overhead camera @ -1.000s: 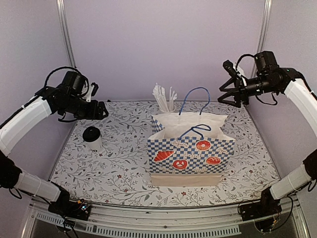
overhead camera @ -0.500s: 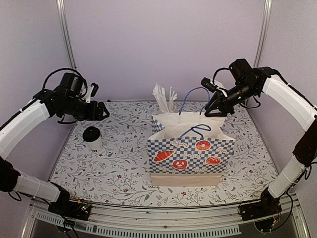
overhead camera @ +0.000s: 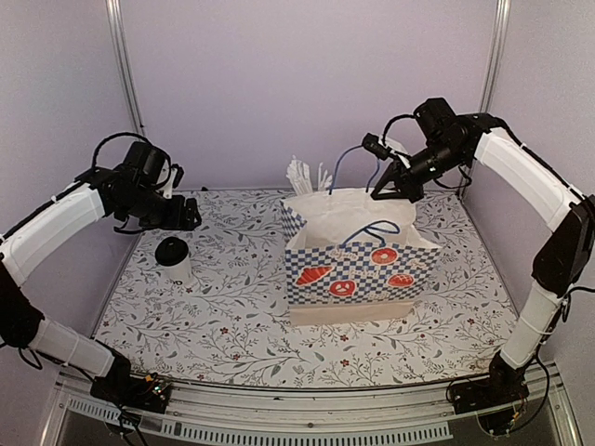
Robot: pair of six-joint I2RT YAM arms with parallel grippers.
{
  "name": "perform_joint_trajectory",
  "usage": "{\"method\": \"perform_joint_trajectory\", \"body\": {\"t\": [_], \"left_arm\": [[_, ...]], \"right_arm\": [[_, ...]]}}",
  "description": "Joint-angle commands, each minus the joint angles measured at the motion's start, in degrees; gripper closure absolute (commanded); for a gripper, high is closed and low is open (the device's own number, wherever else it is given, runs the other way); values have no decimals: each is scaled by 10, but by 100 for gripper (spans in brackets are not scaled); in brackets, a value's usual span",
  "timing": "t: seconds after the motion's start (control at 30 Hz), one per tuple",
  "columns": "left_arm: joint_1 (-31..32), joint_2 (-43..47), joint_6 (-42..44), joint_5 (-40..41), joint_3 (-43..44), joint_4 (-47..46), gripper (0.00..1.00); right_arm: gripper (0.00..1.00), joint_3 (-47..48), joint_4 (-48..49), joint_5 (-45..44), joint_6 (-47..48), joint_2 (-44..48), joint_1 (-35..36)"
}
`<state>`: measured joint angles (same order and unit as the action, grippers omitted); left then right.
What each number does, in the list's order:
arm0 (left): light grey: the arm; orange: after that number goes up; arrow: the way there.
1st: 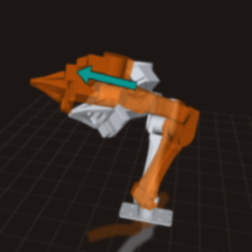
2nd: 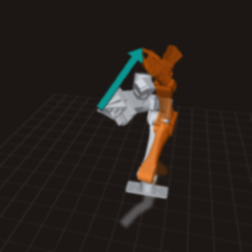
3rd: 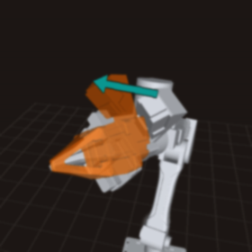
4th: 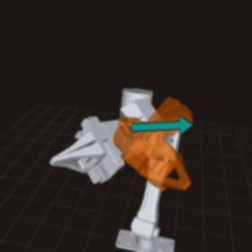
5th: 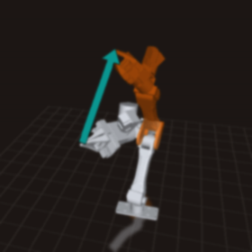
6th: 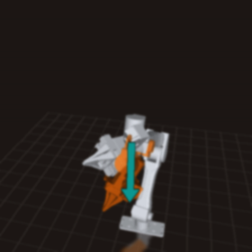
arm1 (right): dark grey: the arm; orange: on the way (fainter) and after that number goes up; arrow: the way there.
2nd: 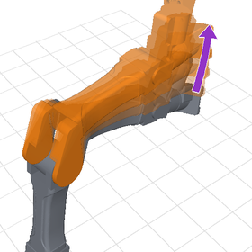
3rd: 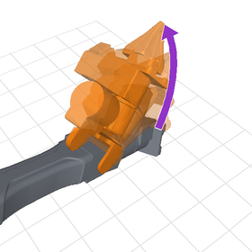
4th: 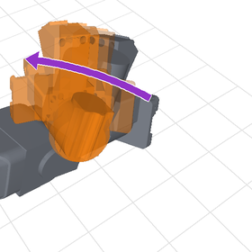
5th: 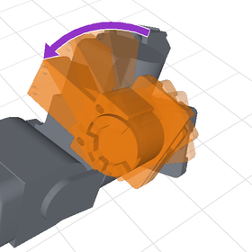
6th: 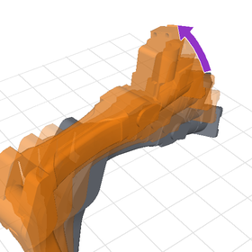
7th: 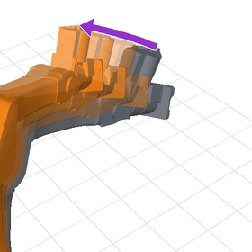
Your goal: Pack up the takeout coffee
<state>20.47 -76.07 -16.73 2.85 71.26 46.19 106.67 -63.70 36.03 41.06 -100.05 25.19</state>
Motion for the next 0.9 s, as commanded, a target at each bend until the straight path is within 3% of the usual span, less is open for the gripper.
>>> {"method": "perform_joint_trajectory", "body": {"t": [0.0, 0.23, 0.27, 0.3, 0.43, 0.67, 0.87], "left_arm": [[-16, -24, -8, 53, -12, 42, 11], [-56, -30, -22, 39, -32, 53, 11], [-58, -31, -21, 40, -35, 54, 11], [-59, -32, -20, 40, -37, 54, 11], [-67, -42, -17, 44, -37, 57, 15], [-81, -81, -7, 48, -20, 58, 19], [-87, -116, -1, 60, -6, 66, 18]], "right_arm": [[100, 60, 16, -11, -8, -38, 2], [99, 92, 26, -23, -9, -86, -4], [92, 95, 27, -25, -12, -91, -4], [76, 96, 28, -29, -13, -92, -4], [53, 103, 26, -28, -19, -75, -4], [37, 64, 24, -54, -15, 29, -21], [26, -142, 150, -30, -49, 173, -126]]}}
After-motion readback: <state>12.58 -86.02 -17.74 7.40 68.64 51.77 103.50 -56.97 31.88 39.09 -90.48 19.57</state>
